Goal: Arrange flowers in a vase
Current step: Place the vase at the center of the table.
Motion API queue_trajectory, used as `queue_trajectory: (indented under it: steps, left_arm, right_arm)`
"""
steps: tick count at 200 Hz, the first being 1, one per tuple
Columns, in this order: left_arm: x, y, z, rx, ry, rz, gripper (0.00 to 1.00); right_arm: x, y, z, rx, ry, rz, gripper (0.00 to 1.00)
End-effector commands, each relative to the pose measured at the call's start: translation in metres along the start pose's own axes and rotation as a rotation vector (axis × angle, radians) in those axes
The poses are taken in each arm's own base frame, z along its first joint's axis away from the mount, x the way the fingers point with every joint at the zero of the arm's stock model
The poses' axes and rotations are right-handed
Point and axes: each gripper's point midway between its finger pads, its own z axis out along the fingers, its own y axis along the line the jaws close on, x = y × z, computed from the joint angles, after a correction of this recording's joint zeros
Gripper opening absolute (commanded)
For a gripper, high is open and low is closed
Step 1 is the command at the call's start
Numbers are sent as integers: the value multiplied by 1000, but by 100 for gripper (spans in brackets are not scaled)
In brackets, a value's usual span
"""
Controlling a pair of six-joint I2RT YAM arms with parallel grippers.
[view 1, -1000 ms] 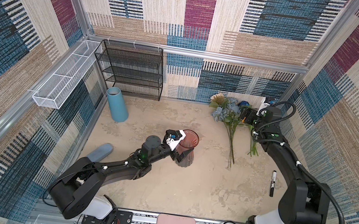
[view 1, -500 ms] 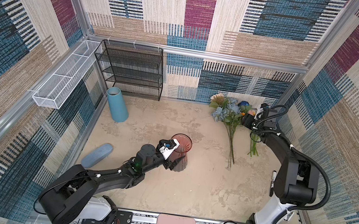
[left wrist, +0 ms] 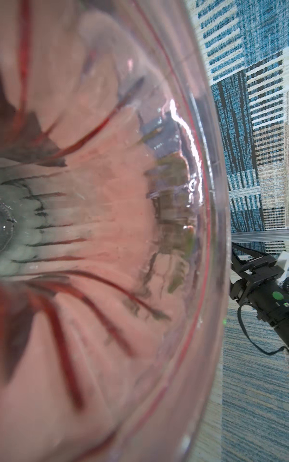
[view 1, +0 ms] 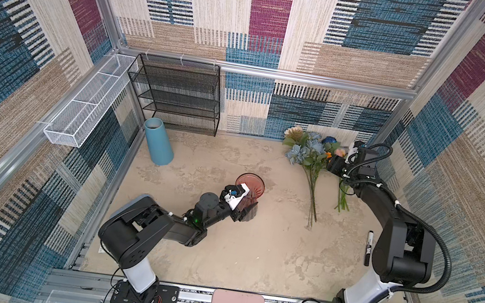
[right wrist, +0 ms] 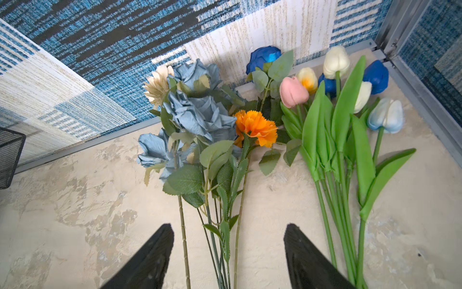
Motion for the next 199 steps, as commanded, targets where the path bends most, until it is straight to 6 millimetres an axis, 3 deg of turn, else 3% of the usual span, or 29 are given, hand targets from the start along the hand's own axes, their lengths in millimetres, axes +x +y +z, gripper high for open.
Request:
queue_trajectory:
  steps: [1,46,77,147,199]
  left_arm:
    - [-12,-1,14,25,-61,37,66]
    - [-10,6,38,51,-79,5,67]
    - [-10,13,35,39,-80,-6,98]
    - [-13,19,25,61,-27,5,99]
    - [-23,21,-2,50,-36,-3,99]
  right_arm:
    - [-13,2,-5,2,-46,-23,74]
    - [-19,5,-14,-2,-59,-31,74]
    - [-17,13,-19,-42,-59,-44,77]
    - [4,18,0,-101,31,-48,81]
    - [-4,-4,-1,30,15,-35,82]
